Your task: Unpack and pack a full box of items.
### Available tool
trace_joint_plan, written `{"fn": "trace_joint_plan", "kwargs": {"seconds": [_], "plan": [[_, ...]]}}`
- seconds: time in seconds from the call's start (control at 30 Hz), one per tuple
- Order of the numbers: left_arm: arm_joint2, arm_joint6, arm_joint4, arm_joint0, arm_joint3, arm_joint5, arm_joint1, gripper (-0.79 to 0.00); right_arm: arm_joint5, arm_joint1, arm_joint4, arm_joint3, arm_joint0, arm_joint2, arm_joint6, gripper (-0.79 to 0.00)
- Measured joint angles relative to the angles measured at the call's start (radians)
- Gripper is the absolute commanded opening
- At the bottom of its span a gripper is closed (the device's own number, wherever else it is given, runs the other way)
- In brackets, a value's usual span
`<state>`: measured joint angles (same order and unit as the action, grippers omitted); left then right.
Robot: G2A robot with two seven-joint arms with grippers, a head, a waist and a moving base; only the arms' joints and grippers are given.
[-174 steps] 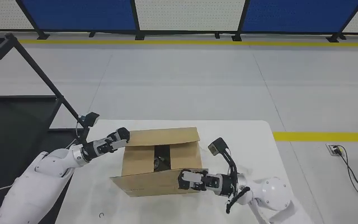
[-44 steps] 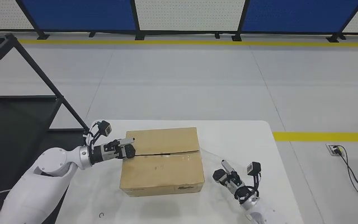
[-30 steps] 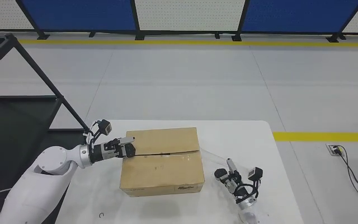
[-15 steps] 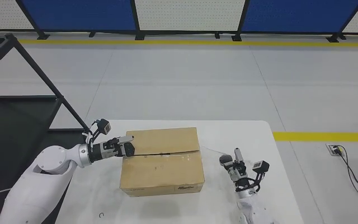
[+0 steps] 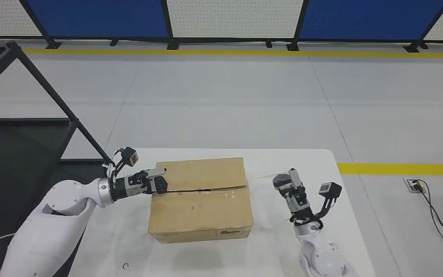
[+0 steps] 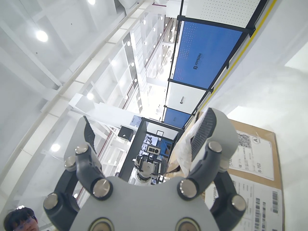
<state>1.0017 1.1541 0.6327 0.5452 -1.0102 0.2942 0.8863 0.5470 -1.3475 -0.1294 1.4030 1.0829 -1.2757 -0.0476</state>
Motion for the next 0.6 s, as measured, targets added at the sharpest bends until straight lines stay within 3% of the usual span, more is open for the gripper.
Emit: {"fn": "trace_joint_plan", "kwargs": {"seconds": [0.3, 0.6], "plan": [[0.013, 0.007, -0.001, 0.004, 0.007, 0.0, 0.007, 0.0, -0.171, -0.004, 0.172, 0.195, 0.025, 0.019, 0.053, 0.0], [0.027, 0.014, -0.005, 0.008, 0.011, 0.004, 0.014, 0.0, -0.266, -0.011, 0.254, 0.262, 0.008, 0.026, 0.088, 0.0]]}}
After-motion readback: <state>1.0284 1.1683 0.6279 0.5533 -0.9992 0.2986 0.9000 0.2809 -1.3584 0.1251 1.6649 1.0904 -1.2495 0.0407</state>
